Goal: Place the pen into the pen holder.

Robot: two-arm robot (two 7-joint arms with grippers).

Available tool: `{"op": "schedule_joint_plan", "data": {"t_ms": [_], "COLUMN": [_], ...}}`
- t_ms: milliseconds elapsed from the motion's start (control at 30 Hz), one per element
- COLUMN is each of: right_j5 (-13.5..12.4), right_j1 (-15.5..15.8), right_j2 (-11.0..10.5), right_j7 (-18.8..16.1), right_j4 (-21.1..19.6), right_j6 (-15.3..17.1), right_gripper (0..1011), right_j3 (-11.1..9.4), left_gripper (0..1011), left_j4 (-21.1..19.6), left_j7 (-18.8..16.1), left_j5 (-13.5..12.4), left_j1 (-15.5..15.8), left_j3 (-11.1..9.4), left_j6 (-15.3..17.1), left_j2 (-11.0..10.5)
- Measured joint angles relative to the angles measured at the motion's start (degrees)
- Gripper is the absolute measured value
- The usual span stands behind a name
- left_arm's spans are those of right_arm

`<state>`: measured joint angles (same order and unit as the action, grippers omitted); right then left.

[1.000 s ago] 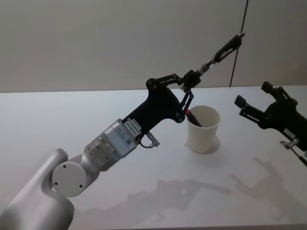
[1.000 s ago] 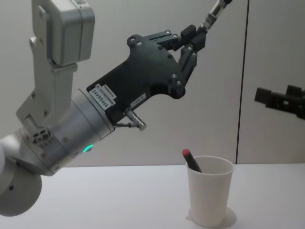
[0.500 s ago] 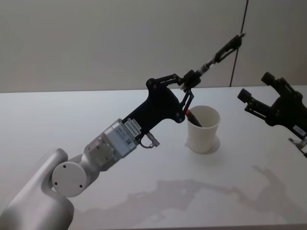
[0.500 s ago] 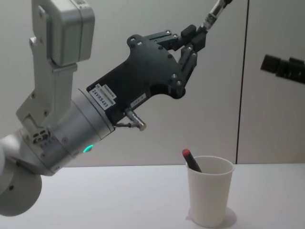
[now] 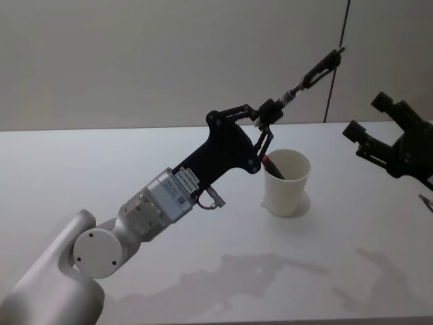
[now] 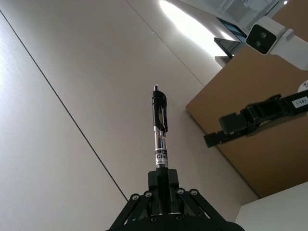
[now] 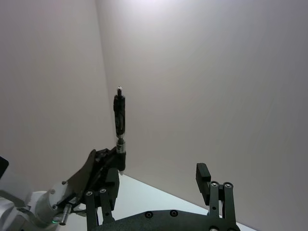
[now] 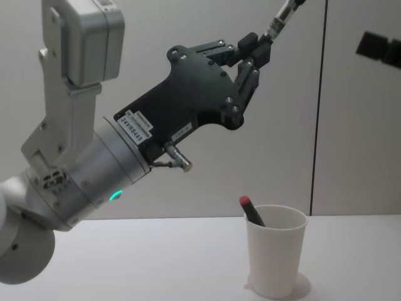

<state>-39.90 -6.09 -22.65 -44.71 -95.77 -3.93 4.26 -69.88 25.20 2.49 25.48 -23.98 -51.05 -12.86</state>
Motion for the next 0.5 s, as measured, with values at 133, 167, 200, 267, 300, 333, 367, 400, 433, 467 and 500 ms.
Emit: {"op": "schedule_joint_plan", "data": {"t_ms": [133,167,200,267,300,333,367,400,433,467,500], "right_j5": [-1.6,-1.8,-2.0,-2.5,-2.6,-2.9,-3.0,-3.1,-3.1,-3.2,-3.3], "right_j1": [0.1,0.1,0.1,0.2,0.2,0.2,0.2,0.2,0.2,0.2,0.2], "right_j2": [-0.3,-0.4,-0.4,-0.5,-0.6,-0.6,-0.6,-0.6,-0.6,-0.6,-0.5], "right_j7": [-1.2,-1.3,-1.4,-1.6,-1.6,-1.6,-1.6,-1.6,-1.5,-1.3,-1.2], "right_j4": [-0.6,-0.7,-0.8,-1.1,-1.2,-1.4,-1.5,-1.6,-1.8,-2.0,-2.1], "right_j6": [0.0,0.0,0.0,0.0,0.0,0.1,0.1,0.1,0.2,0.3,0.3], "right_gripper": [1001,1002,1002,1002,1001,1002,1001,1002,1001,1001,1001], "right_j3": [-0.1,-0.1,-0.1,-0.1,-0.1,-0.1,0.0,0.0,0.0,0.1,0.2], "left_gripper": [126,125,125,125,125,126,126,126,125,126,126], "left_j4": [0.0,0.0,0.0,0.0,0.0,0.0,0.0,0.0,0.0,0.0,0.0], "left_j7": [0.0,0.0,0.0,0.0,0.0,0.0,0.0,0.0,0.0,0.0,0.0], "left_j5": [0.0,0.0,0.0,0.0,0.0,0.0,0.0,0.0,0.0,0.0,0.0], "left_j1": [0.0,0.0,0.0,0.0,0.0,0.0,0.0,0.0,0.0,0.0,0.0], "left_j3": [0.0,0.0,0.0,0.0,0.0,0.0,0.0,0.0,0.0,0.0,0.0], "left_j6": [0.0,0.0,0.0,0.0,0.0,0.0,0.0,0.0,0.0,0.0,0.0], "left_j2": [0.0,0.0,0.0,0.0,0.0,0.0,0.0,0.0,0.0,0.0,0.0]}}
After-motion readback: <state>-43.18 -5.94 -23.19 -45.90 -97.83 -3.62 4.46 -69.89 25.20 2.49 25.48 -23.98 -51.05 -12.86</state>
